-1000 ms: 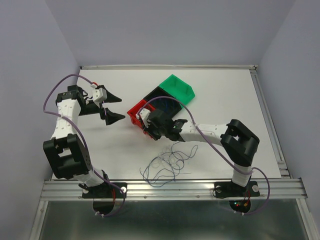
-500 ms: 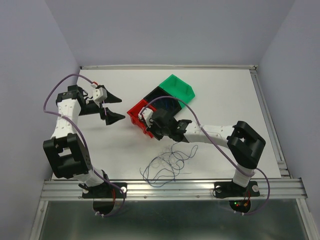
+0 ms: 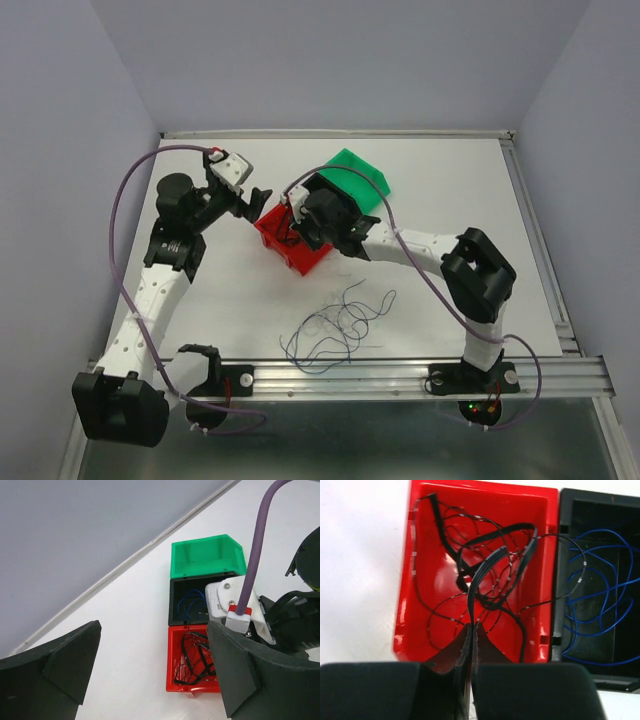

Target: Untangle the cables

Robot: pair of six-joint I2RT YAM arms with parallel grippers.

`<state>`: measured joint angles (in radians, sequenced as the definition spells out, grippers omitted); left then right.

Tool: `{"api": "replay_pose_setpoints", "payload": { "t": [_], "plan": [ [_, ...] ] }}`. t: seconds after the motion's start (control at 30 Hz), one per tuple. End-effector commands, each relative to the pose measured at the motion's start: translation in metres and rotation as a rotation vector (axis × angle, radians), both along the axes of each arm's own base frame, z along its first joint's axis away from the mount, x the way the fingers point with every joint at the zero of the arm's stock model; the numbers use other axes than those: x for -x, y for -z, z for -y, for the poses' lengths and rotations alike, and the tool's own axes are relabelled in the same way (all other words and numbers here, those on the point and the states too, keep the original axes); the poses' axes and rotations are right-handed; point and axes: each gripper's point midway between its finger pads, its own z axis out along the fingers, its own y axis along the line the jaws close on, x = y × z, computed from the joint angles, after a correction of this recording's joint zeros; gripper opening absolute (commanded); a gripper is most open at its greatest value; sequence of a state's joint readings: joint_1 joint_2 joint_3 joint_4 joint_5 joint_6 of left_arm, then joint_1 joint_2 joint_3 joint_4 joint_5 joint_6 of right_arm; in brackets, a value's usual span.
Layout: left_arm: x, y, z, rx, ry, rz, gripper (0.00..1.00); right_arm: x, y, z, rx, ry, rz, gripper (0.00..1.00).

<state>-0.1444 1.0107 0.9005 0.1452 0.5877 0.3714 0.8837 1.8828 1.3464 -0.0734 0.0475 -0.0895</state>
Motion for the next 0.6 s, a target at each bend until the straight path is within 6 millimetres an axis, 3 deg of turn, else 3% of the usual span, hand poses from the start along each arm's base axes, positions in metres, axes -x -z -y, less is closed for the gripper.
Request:
{"api": "replay_pose_setpoints", "payload": {
  "t": [0.0,0.1,0.13,0.17,0.27,0.3,0.43,0.57],
  "plan": [
    [-0.013,0.001,-0.016,0.084,-0.151,0.004,0.99,-0.03,-0.01,-0.009,-0.069,0.04,0.011,0.01],
    [-0.003,-0.01,-0.021,0.106,-0.175,0.069,0.99,-0.044,-0.003,-0.013,-0.095,0.058,-0.007,0.01],
    [-0.001,-0.012,-0.024,0.112,-0.188,0.08,0.99,-0.045,-0.006,-0.019,-0.115,0.038,-0.017,0.07],
    [0.004,-0.016,-0.028,0.12,-0.206,0.112,0.99,-0.047,-0.003,-0.02,-0.119,0.039,-0.022,0.3],
    [0.015,-0.021,-0.031,0.118,-0.209,0.16,0.99,-0.047,-0.008,-0.02,-0.134,0.05,-0.024,0.38],
    [0.016,-0.018,-0.029,0.108,-0.196,0.152,0.99,-0.047,-0.017,-0.018,-0.145,0.054,-0.014,0.45],
    [0.022,-0.006,-0.016,0.075,-0.107,0.137,0.99,-0.048,-0.055,-0.01,-0.225,0.116,0.037,0.51],
    [0.04,-0.002,0.005,0.019,0.055,0.141,0.99,-0.029,-0.089,0.01,-0.302,0.141,0.058,0.63]
  ]
}}
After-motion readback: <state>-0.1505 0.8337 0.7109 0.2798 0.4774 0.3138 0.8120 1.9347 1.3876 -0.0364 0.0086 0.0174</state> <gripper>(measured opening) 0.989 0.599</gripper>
